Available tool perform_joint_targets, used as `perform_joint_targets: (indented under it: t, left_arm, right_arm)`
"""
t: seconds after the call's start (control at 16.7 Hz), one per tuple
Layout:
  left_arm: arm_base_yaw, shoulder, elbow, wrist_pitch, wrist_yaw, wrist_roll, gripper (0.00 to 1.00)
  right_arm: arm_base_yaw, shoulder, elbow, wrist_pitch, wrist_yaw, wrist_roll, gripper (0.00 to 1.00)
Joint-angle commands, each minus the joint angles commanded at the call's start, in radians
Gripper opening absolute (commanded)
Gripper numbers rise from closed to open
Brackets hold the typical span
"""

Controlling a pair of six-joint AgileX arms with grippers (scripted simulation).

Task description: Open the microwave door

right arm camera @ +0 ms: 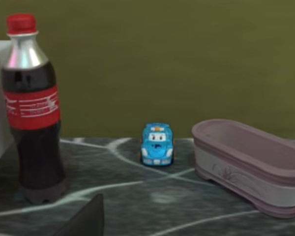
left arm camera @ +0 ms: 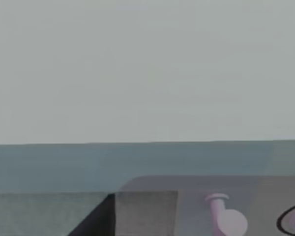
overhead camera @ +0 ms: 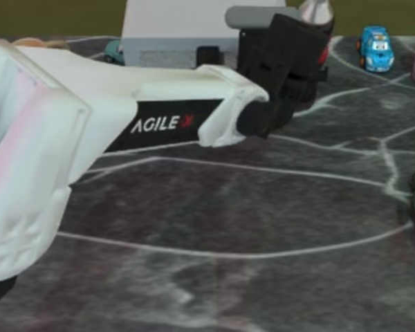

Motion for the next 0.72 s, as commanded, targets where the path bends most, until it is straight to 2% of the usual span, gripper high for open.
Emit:
perform_joint_targets:
  t: [0.66,0.72]
  left_arm:
    - [0.000,0.000,0.000,0.000,0.000,0.000,0.02]
    - [0.000,0.000,0.000,0.000,0.000,0.000,0.00]
  right_arm:
    - [0.000,0.000,0.000,0.000,0.000,0.000,1.00]
    - [0.000,0.000,0.000,0.000,0.000,0.000,1.00]
